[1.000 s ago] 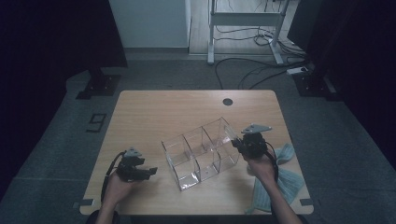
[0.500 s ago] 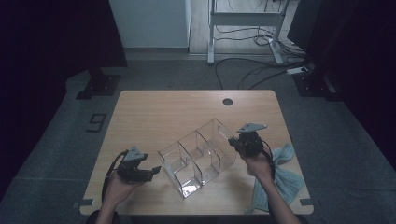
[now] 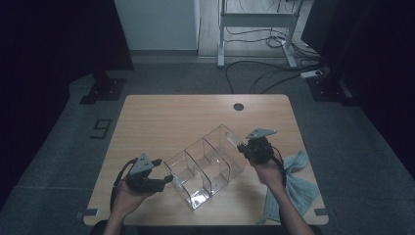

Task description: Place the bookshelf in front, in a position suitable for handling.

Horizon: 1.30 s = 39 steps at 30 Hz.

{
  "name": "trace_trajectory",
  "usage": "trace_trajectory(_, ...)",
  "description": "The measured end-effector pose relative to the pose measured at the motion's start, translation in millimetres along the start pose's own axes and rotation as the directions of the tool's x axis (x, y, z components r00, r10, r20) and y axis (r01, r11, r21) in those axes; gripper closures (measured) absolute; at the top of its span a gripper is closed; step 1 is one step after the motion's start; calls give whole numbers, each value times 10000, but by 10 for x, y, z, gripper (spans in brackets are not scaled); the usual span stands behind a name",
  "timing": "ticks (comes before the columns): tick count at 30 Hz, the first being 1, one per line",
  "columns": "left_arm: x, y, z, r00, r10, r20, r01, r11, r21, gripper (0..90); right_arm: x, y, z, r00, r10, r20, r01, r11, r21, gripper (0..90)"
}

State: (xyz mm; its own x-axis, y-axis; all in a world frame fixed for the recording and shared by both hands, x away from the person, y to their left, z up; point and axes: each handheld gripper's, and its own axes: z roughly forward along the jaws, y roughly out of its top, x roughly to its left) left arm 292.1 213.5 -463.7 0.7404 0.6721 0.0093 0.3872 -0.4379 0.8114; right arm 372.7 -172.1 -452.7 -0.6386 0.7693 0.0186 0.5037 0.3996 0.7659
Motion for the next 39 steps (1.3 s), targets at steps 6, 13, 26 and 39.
trace_trajectory(6,8,-15,39,10000,-55,29,56,10000,-66,235,12,5,8,10000,-85,-43,85,10000,8,841)
trace_trajectory(13,69,-71,88,9983,-579,65,581,9975,-401,246,9,1,8,9999,-61,-137,61,10000,4,836)
trace_trajectory(26,30,-45,131,9989,-177,425,187,9996,-232,422,21,14,17,9997,-168,-166,169,9998,95,833)
trace_trajectory(39,-14,-26,130,9996,-224,158,226,9997,-95,432,-58,-22,-220,9988,-79,-484,87,9998,170,439)
